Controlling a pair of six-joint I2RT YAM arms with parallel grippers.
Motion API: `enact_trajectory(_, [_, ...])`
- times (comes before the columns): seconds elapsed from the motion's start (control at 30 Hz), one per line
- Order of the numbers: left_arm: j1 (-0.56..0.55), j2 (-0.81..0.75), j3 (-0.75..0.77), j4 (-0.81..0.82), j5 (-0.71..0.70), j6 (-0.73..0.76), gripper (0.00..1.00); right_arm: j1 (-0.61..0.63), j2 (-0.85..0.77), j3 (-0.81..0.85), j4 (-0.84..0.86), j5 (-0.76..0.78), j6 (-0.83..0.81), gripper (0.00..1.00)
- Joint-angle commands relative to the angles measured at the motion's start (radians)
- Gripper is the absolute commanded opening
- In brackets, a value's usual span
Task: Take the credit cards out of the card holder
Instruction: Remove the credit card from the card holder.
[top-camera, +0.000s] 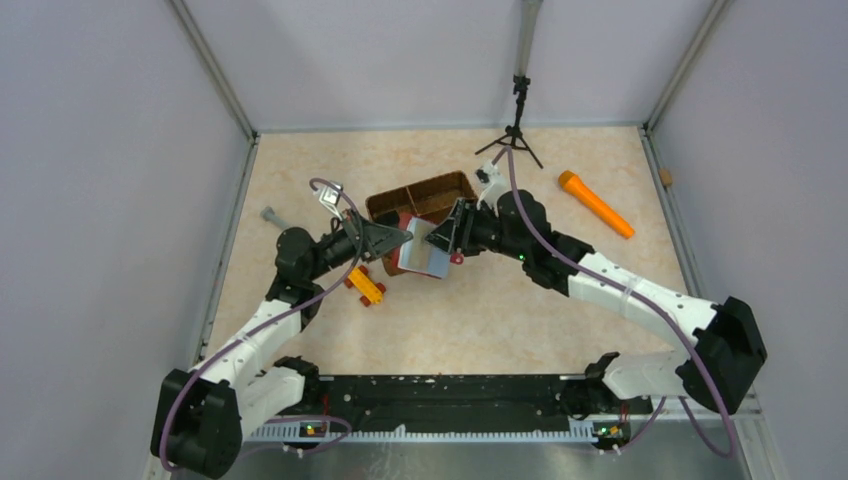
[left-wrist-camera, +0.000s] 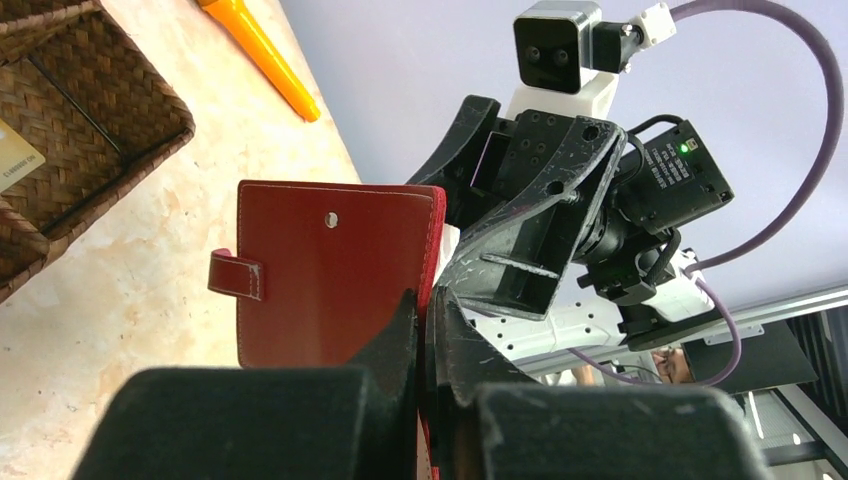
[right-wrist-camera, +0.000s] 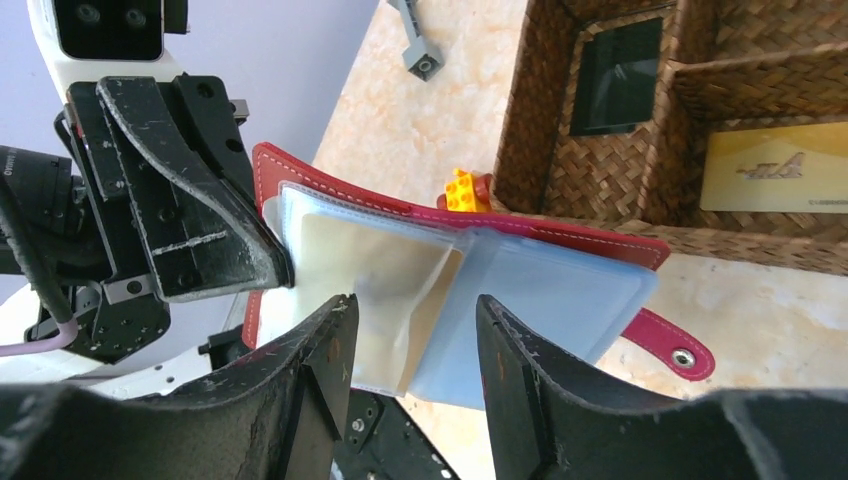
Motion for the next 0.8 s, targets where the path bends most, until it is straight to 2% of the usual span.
enact_trajectory(0.0, [-0.004,0.004,-0.023,0.102,-0.005,-0.022,0.0,-0.009,-0.082,-0.041,0.028,0.067,-0.011,0.49])
enact_trajectory(0.33, [-0.005,-0.006,-0.047,0.115,-0.023,-0.015,0.0,-0.035,-0.119,-0.031,-0.061,0.105,-0.013,0.5])
enact_trajectory(0.77, [-0.003,-0.018,-0.04,0.089,-0.01,0.004,0.0,-0.048,-0.129,-0.019,-0.074,0.119,-0.002,0.51])
